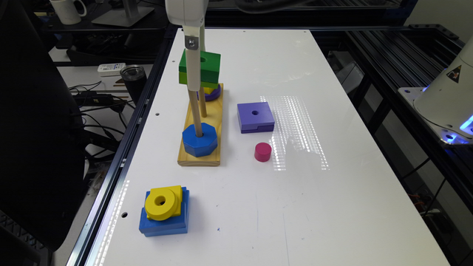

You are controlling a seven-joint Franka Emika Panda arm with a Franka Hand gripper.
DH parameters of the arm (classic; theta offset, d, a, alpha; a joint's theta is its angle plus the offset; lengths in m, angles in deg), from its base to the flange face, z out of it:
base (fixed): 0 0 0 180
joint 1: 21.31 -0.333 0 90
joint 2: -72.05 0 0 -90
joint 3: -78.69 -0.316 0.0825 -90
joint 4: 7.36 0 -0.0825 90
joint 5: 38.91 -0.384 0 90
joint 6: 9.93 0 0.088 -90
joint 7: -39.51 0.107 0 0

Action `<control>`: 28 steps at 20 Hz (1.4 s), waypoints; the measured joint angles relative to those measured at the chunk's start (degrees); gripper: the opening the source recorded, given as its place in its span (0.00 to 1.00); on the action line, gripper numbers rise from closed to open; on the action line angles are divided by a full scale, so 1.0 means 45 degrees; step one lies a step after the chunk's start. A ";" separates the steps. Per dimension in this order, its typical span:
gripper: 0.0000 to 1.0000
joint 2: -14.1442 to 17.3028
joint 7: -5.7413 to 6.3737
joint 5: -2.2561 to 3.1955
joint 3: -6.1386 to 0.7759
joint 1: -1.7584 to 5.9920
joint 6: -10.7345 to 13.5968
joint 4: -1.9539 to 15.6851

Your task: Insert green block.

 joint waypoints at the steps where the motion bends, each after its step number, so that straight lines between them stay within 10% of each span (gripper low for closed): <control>1: 0.00 0.0001 0.0000 0.0001 0.0000 0.0000 -0.0002 0.0002; 15: 0.00 0.0834 0.0018 0.0316 -0.0005 -0.0045 0.0044 0.0949; 28: 0.00 0.1113 0.0043 0.0446 -0.0026 -0.0074 -0.0019 0.1006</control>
